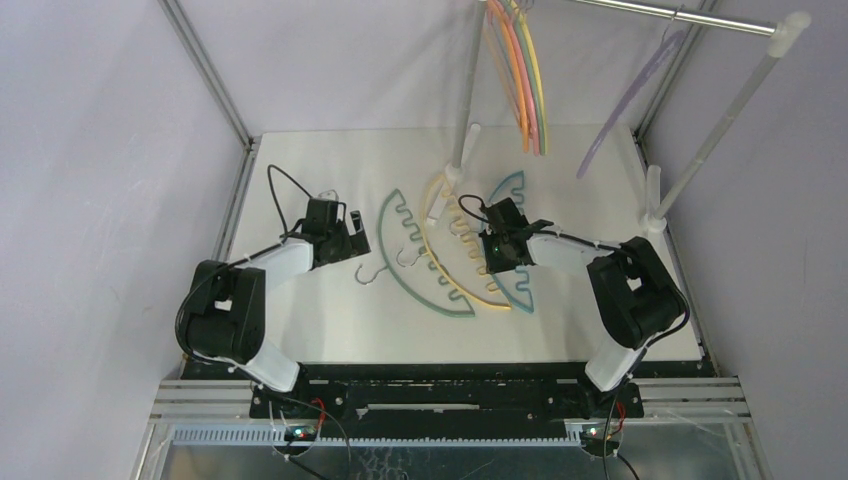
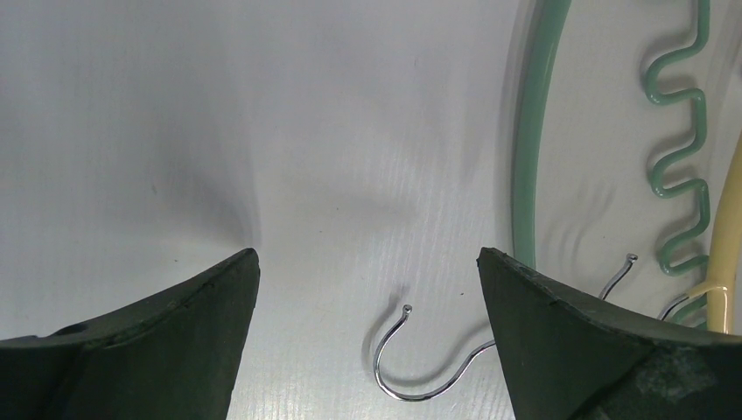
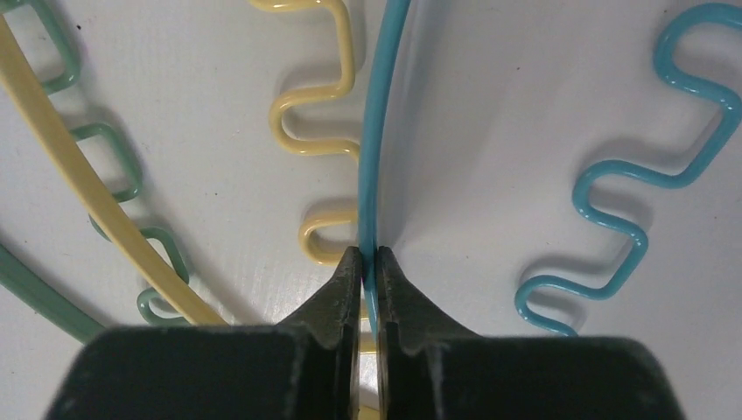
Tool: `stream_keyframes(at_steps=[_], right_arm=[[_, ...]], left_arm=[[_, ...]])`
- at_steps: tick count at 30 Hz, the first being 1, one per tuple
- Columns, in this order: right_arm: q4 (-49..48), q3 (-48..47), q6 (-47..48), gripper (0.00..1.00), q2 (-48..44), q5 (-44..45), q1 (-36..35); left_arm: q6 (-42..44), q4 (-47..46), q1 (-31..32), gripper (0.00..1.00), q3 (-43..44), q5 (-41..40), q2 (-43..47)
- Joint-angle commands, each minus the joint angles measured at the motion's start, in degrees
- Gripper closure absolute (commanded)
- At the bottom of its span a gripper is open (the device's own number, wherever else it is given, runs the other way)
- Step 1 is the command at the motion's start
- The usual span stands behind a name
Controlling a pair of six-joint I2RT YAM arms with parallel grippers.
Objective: Organize the hangers
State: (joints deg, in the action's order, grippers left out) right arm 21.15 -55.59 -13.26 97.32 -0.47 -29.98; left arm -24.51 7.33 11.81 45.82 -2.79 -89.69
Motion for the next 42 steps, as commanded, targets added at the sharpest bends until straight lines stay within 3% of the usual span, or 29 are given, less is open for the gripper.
stream_keyframes(at_steps=[1,3,8,13,23,29,35,42], right_arm=[[-2.3,-1.7,1.1,0.93,-0.3,-4.8,-0.3],[-2.0,-1.6,1.5,1.00,-0.8,-5.8,-0.2],[0.9,-1.5,2.2,1.00,-5.5,-10.6,-0.6],[7.4,-1.4,2.7,1.00,-16.0,-14.4,-1.4],[20.5,-1.6,0.9,1.00,-34.8,-22.4,2.9],[23.8,-1.5,-3.0,1.00,-43.8,-31.4,11.6],[23.6,-1.2,-6.5,1.00,-45.7,-37.7,18.5],[20.3,1.5,-3.7,1.00,-41.1,-30.9,13.1]], left_arm=[[0.3,-1.1,-0.4,0.01,1.5,-0.4,-0.8],[0.2,-1.0,-0.4,0.01,1.7,-0.3,-1.2],[0.1,-0.6,-0.4,0.01,2.7,-0.3,-1.3],[0.4,0.0,-0.4,0.01,3.3,-0.5,-1.1],[-0.5,-0.6,-0.4,0.01,3.3,0.4,-0.2],[-1.3,-1.2,-0.3,0.01,2.0,1.1,0.4],[-1.8,-1.7,0.0,0.01,1.8,1.6,1.0],[-1.9,-2.0,0.2,0.01,1.5,1.1,2.4]])
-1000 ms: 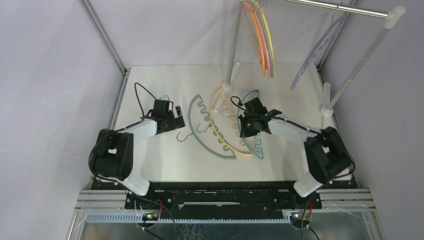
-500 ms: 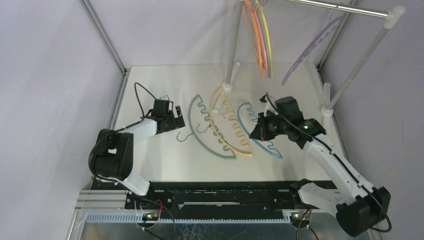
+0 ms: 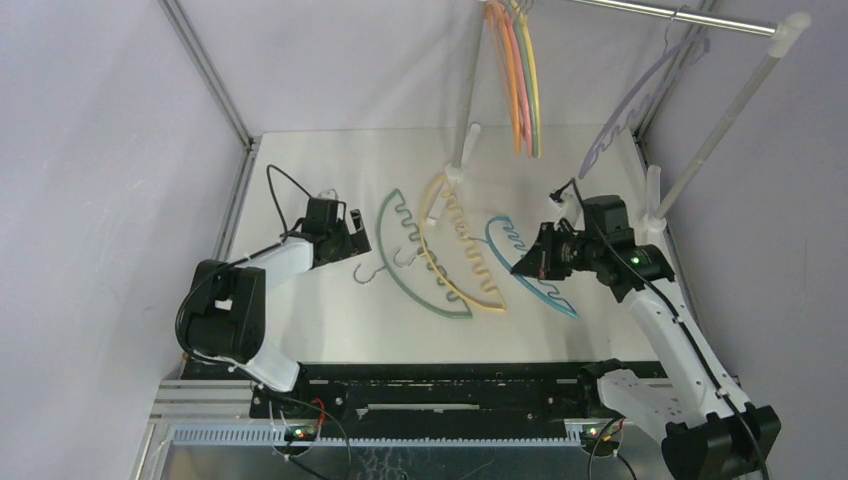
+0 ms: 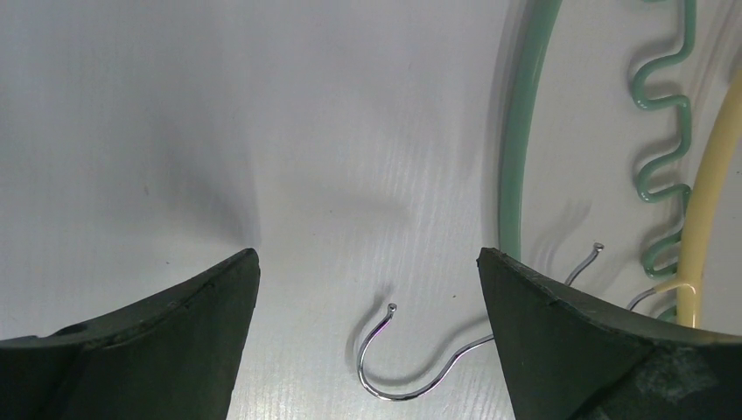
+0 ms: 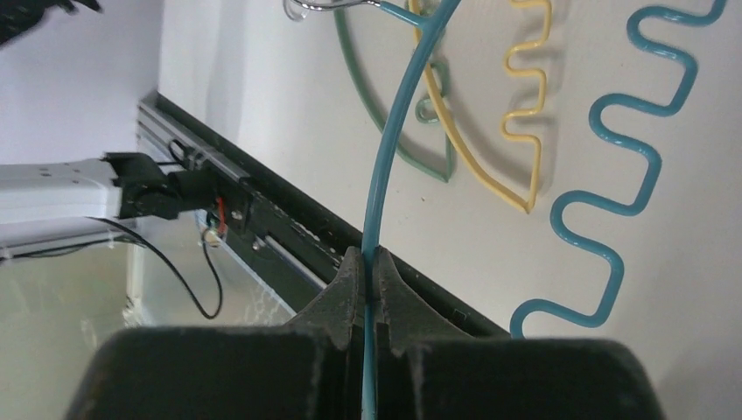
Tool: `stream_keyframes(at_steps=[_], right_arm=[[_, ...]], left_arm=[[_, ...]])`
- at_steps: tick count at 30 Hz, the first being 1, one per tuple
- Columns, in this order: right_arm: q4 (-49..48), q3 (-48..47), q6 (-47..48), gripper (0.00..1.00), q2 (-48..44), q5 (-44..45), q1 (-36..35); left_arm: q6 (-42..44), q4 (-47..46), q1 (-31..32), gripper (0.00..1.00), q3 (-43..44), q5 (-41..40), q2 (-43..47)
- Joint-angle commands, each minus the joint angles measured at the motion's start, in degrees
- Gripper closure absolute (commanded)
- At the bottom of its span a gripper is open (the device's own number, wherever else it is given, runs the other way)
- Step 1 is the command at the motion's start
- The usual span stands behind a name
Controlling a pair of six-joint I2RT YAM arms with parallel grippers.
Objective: Organize the hangers
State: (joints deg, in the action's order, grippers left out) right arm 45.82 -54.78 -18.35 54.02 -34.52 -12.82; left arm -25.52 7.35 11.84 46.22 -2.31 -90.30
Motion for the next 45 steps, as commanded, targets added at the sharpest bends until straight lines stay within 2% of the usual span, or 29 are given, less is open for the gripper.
stream_keyframes(at_steps=[1,7,15,22,23,26,33,35,39,42,45], right_arm=[[-4.7,0.8,2.1,1.00,3.5,5.4,-6.2],[-11.2,3.3,2.4,1.00,14.1,15.1,-17.1],[-22.4,4.6,2.9,1.00,31.3,22.8,-19.5],[-24.5,2.6,3.9,1.00,40.9,27.5,-21.2],[-24.7,2.5,3.7,0.98,41.4,28.3,-21.2],[-25.0,2.1,3.9,0.81,42.6,29.6,-21.6],[-24.4,1.8,4.5,0.67,44.7,32.8,-24.1],[-24.6,1.8,4.8,0.72,45.3,32.2,-24.4],[-24.4,1.8,4.9,0.93,44.8,30.5,-24.4],[-23.6,1.6,5.3,0.99,41.6,29.8,-24.3],[-20.8,0.3,5.0,1.00,36.3,28.4,-23.9]], left_arm=[[-0.9,-2.0,0.2,0.01,0.9,0.6,3.2],[-1.6,-2.5,0.3,0.01,-0.1,0.4,3.8],[-2.2,-2.9,0.2,0.01,0.5,0.7,3.9],[-2.2,-2.8,0.2,0.01,0.6,0.4,4.3],[-2.2,-2.8,0.2,0.01,0.6,0.4,4.2],[-2.2,-2.9,0.2,0.01,0.3,0.3,4.1],[-2.3,-3.1,0.2,0.01,-0.5,-0.1,4.1],[-2.2,-3.0,0.2,0.01,-0.7,-0.2,4.2],[-2.0,-3.0,0.2,0.01,-1.4,-0.4,4.3],[-1.9,-3.0,0.2,0.01,-1.5,-0.6,4.3],[-1.8,-2.7,0.2,0.01,-1.4,-0.7,4.2]])
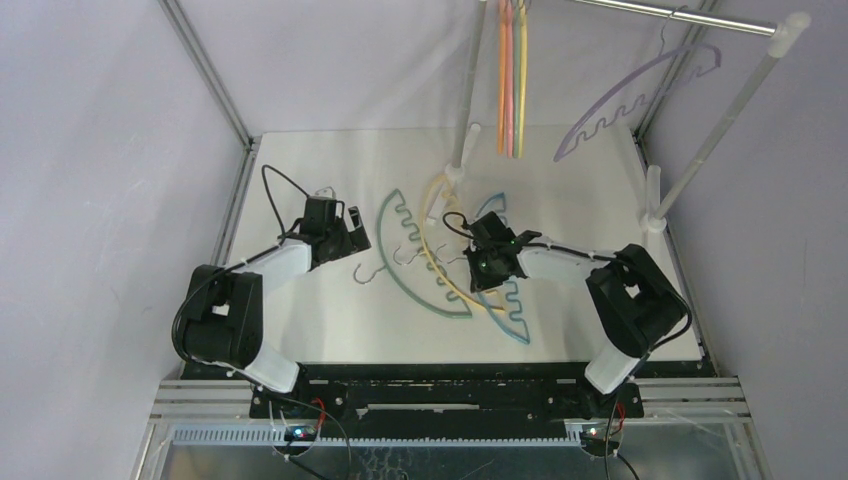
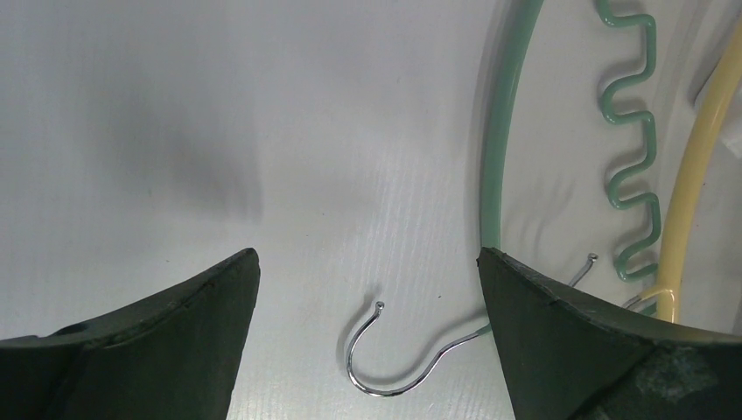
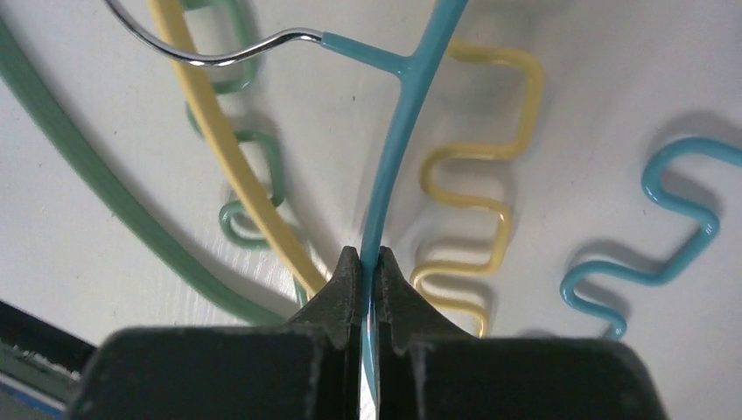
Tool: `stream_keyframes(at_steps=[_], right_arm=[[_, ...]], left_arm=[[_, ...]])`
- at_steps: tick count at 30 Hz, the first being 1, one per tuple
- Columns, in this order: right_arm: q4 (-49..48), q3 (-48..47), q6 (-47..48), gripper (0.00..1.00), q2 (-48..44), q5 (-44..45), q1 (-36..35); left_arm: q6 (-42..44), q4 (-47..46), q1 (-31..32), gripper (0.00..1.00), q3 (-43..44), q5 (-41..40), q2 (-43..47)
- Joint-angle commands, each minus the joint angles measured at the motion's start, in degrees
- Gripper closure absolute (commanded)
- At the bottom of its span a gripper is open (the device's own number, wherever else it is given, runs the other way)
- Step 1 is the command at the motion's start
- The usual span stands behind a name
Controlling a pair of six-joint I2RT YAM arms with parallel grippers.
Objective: Organize the hangers
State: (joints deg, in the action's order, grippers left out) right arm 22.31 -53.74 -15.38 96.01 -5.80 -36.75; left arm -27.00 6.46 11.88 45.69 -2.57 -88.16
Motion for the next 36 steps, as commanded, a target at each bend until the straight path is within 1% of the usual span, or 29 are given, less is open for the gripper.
stream_keyframes(at_steps=[1,8,12,15,21,24,29,36], right_arm=[[3.8,-1.2,1.7,1.00,-8.9,-1.4,0.2],[15.9,-5.3,0.5,1.00,-26.7,-6.2,1.2],[22.5,-5.9,-1.7,1.00,-35.8,-7.9,5.1],[24.4,-6.1,-3.2,1.00,-40.7,-9.4,8.7],[26.2,-7.0,-4.9,1.00,-42.6,-11.6,11.5],[24.2,-7.5,-6.8,1.00,-42.9,-15.8,12.8],[21.1,-10.8,-10.0,1.00,-41.9,-21.6,15.7],[14.6,-14.7,-17.2,1.00,-40.3,-30.6,18.8]], left_arm=[[-0.3,-1.8,0.1,0.01,-0.8,-0.5,2.1],[-0.1,-1.5,0.1,0.01,-0.6,-0.7,1.6],[-0.3,-1.5,0.1,0.01,0.1,0.0,0.7],[-0.2,-1.3,0.1,0.01,0.7,0.3,0.3],[0.2,-0.6,0.1,0.01,2.0,0.4,0.0],[0.3,-0.4,0.2,0.01,2.2,0.6,0.2],[0.5,-0.4,0.2,0.01,1.6,0.5,0.6],[0.9,-0.4,0.2,0.01,0.1,0.1,1.4]])
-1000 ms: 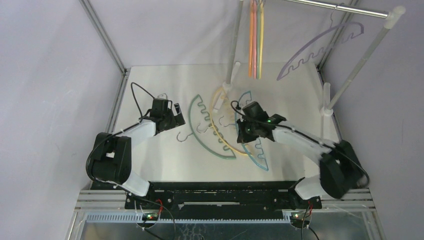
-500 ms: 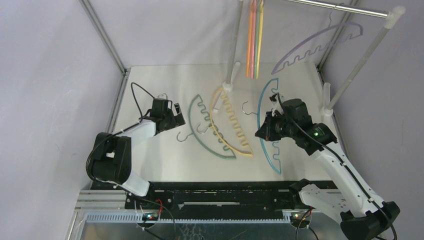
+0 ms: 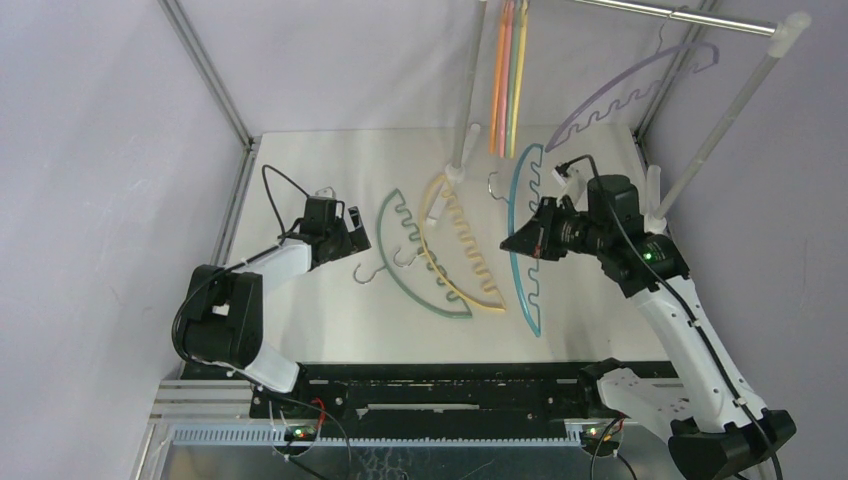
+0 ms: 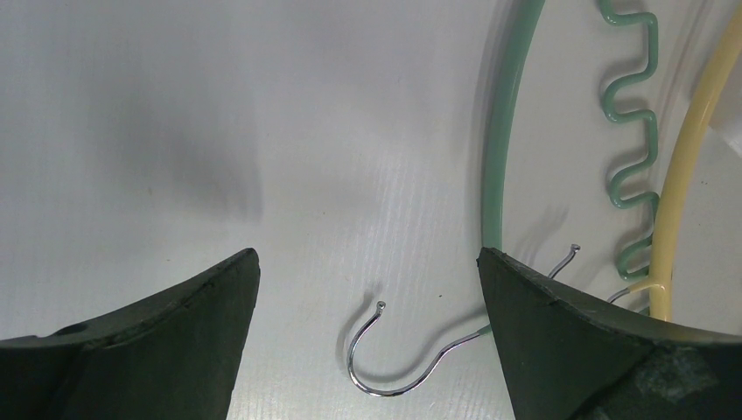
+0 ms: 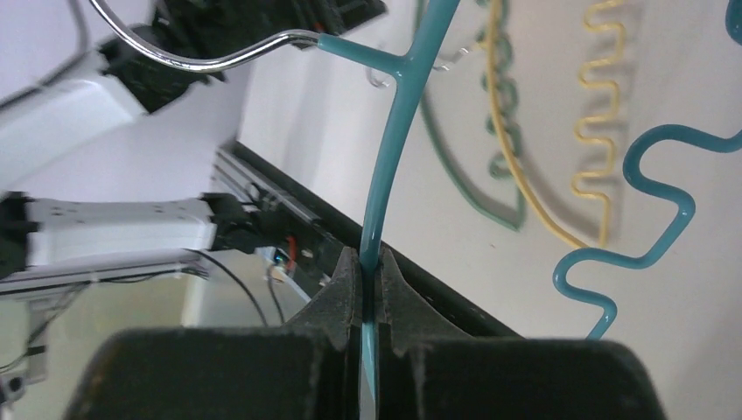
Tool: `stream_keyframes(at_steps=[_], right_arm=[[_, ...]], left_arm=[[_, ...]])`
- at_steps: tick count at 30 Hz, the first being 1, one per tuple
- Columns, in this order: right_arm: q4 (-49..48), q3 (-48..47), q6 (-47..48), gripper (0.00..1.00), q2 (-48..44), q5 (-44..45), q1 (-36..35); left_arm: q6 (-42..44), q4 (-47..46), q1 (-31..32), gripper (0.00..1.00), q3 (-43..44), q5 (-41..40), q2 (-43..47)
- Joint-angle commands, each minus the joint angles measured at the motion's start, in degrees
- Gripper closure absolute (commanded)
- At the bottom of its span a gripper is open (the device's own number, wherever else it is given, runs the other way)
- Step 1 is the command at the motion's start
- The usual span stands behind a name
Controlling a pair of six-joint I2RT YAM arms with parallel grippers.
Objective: Organize the hangers
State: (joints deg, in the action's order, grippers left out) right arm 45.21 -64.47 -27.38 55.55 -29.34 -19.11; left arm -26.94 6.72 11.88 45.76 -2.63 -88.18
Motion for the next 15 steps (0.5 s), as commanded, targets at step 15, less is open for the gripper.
stream_keyframes(at_steps=[15], right_arm=[[-14.5,-8.3,-11.3,1.00,0.0,-6.4,4.8]], left_arm=[[0.9,-1.0,0.2,0.01,-0.7,-0.1,2.4]])
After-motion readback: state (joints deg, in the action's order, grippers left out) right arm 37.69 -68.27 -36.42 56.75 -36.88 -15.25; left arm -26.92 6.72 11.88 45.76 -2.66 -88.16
